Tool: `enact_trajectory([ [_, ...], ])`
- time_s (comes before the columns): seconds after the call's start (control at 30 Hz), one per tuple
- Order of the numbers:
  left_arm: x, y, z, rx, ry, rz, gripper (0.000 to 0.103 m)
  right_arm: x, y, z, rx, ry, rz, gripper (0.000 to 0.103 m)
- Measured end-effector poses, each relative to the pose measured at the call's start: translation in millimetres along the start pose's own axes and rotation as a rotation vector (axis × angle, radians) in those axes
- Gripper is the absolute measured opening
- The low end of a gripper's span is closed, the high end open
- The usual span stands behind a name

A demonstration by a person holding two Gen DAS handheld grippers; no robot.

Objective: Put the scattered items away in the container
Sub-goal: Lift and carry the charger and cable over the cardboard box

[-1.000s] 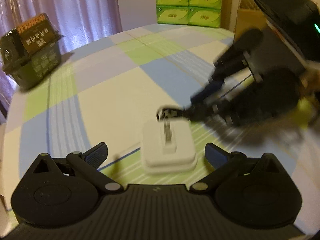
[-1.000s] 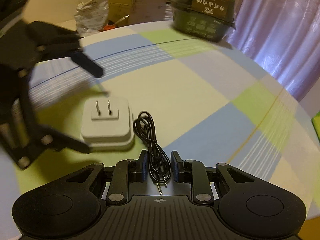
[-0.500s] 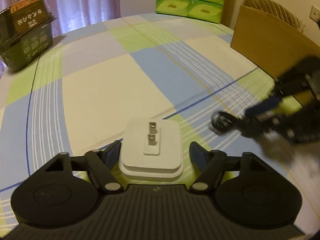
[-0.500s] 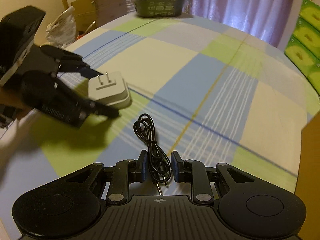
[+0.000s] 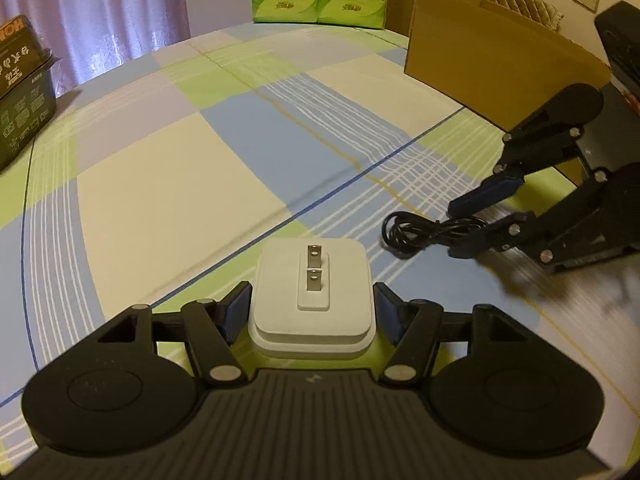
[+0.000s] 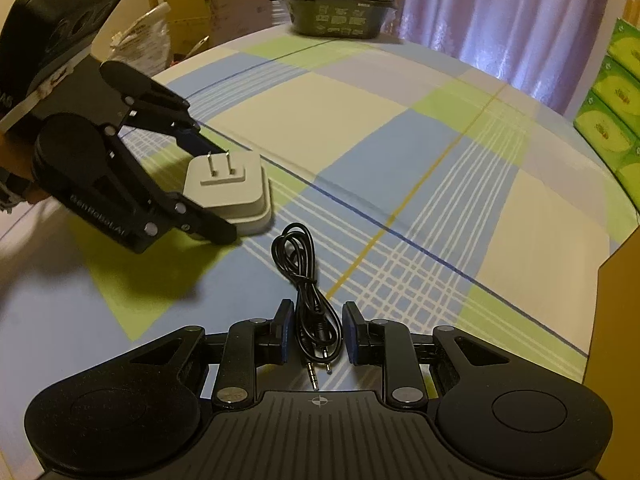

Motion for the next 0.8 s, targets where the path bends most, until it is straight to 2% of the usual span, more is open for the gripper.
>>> enact_trajectory([
  [0.27, 0, 0, -1, -0.006, -0.001, 0.001, 0.06, -2, 0, 1, -0.013, -0.006, -0.034, 0.027],
  [0.47, -2, -1, -2, -0.018, 0.014, 0.019, 0.06, 4, 3, 7, -0.004, 0.042, -0.067, 0.027],
  [0.63, -18, 1, -3, 0.005, 0.023, -0.028, 0.06, 4, 16, 21, 0.021, 0.061, -0.161, 0.027],
  [0.8, -45, 10, -2, 0.031, 0.054, -0.066, 0.06, 5, 38, 41, 0.047, 0.079, -0.187, 0.027],
])
Point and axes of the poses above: each gripper's, at about its wrist camera, not at the fingertips, and z roughly against the way its jaws point, x to its left, y to its underside, the point moved 6 cm from there along -z, roughly the way its jaws point, and after that the axes turned 14 degrees about y, right-handed, at the moved point
